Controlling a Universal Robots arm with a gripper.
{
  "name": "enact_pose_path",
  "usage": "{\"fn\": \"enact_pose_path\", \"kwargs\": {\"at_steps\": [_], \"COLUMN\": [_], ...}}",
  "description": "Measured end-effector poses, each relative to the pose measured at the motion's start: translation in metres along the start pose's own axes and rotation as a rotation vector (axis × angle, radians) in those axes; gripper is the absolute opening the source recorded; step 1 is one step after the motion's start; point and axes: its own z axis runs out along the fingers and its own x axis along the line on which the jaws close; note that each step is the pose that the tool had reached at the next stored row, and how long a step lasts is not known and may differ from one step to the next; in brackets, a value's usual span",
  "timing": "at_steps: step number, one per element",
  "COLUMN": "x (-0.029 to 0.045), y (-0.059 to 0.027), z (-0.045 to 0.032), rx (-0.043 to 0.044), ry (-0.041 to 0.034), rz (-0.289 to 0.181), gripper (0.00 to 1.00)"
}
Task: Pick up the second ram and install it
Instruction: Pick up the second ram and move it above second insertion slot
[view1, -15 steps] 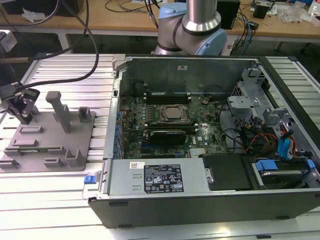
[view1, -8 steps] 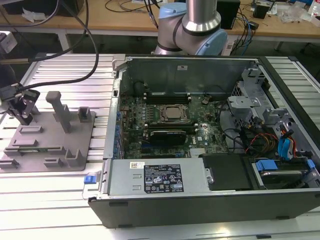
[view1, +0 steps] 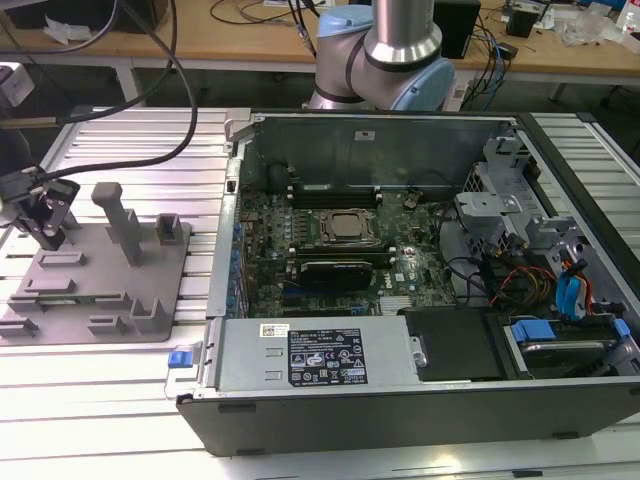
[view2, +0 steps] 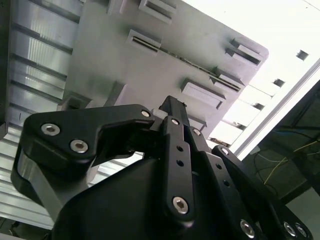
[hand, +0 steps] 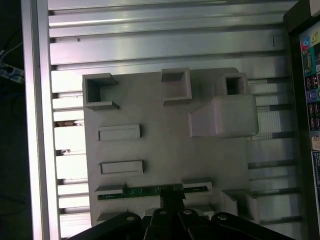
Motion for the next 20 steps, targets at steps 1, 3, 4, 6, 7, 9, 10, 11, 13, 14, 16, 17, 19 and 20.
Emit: {"fn": "enact_pose_path", "kwargs": {"at_steps": [1, 3, 4, 6, 7, 9, 10, 11, 13, 14, 16, 17, 19, 20], "x": [0.0, 0.0, 0.0, 0.0, 0.0001, 0.0001, 0.0001, 0.0001, 0.0001, 0.0001, 0.0002, 0.0002, 0.0002, 0.0002], "y": [0.0, -0.0001, -0.0001, -0.0001, -0.0001, -0.0001, -0.0001, -0.0002, -0.0002, -0.0003, -0.0003, -0.0003, -0.0003, -0.0003], "z": [0.0001, 0.0008, 0.001, 0.0016, 0.002, 0.0032, 0.0036, 0.0044, 0.0053, 0.0057, 0.0061, 0.0064, 0.0074, 0.0076], "rx": [0.0018, 0.0141, 0.0167, 0.0184, 0.0185, 0.0171, 0.0163, 0.0151, 0.0132, 0.0124, 0.0115, 0.0108, 0.0082, 0.0076], "ry": [-0.0001, 0.0014, 0.0027, 0.0052, 0.0062, 0.0091, 0.0104, 0.0119, 0.0145, 0.0154, 0.0166, 0.0175, 0.0209, 0.0217], "rz": [-0.001, -0.062, -0.099, -0.168, -0.201, -0.29, -0.327, -0.375, -0.451, -0.48, -0.516, -0.545, -0.647, -0.669], "gripper": [0.08, 0.08, 0.08, 0.08, 0.08, 0.08, 0.08, 0.08, 0.08, 0.08, 0.08, 0.08, 0.08, 0.08]}}
